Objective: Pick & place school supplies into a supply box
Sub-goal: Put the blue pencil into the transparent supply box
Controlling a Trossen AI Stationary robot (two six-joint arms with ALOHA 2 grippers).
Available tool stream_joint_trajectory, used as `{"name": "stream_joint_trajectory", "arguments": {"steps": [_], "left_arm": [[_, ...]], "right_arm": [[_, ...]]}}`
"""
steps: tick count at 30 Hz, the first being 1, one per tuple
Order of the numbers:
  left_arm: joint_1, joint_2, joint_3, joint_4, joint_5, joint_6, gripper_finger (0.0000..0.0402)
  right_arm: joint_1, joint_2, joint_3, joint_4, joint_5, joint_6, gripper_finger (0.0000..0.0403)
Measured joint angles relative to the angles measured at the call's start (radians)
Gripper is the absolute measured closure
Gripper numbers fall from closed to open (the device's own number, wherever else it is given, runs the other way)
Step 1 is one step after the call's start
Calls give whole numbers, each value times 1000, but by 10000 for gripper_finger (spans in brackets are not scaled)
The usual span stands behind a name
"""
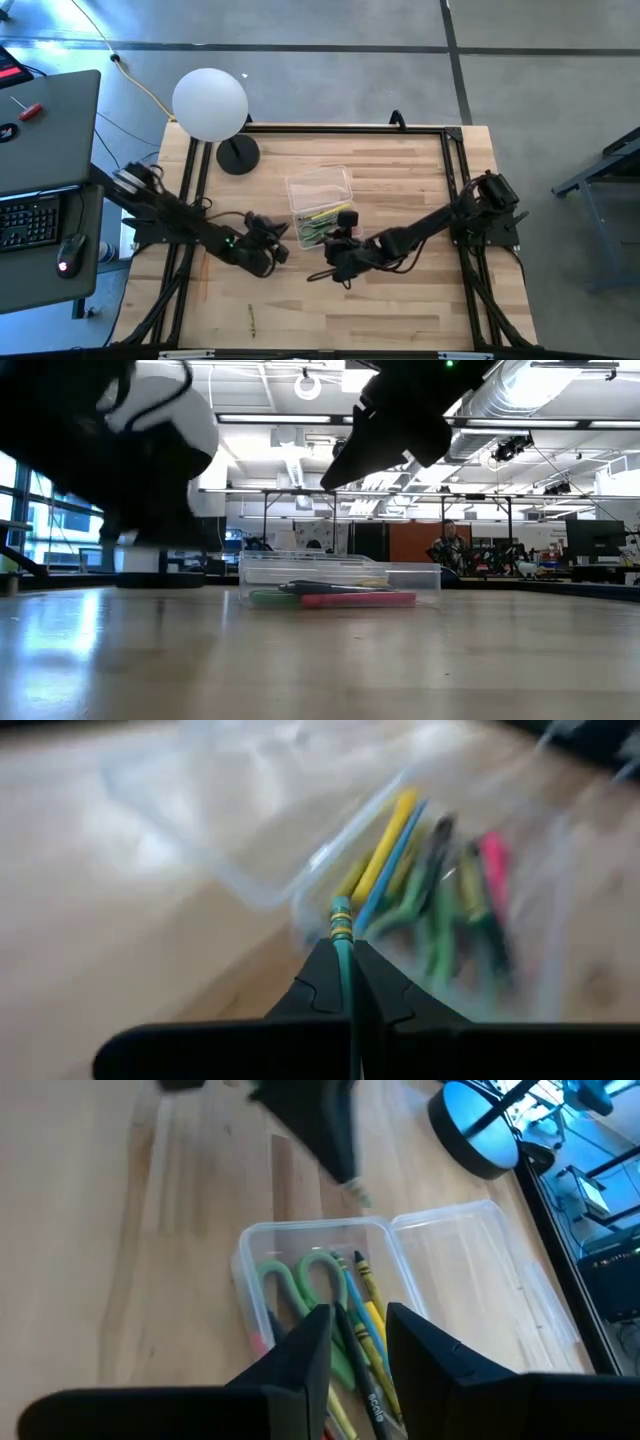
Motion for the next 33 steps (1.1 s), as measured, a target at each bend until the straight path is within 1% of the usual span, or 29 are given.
{"name": "stream_joint_trajectory", "arguments": {"steps": [3,5,8,11,13,16,18,19,21,23,26,30,33], "left_arm": [[-7,-89,45,4,14,146,376],[1,-122,88,11,65,239,376],[56,-118,149,8,184,335,376],[133,-63,201,15,242,386,370],[194,-26,216,1,274,406,364],[286,37,249,16,391,408,352],[330,86,267,20,456,421,343],[345,115,278,51,481,437,339],[369,148,282,82,500,464,331],[388,189,313,153,528,491,327],[409,243,356,191,565,537,327],[426,306,437,204,604,581,332],[436,325,481,180,609,626,334]], "right_arm": [[12,0,0,-1,9,-1,323],[18,0,0,-1,37,-3,324],[27,-10,0,-17,98,-8,324],[43,-53,0,-68,148,18,323],[58,-93,0,-106,165,68,323],[79,-145,0,-189,148,160,324],[91,-170,0,-232,127,212,324],[96,-175,0,-251,130,231,324],[103,-177,0,-277,142,249,324],[107,-176,-1,-296,141,261,324],[107,-172,-14,-292,138,266,324],[102,-174,-46,-285,142,266,324],[95,-175,-68,-280,144,267,324]]}}
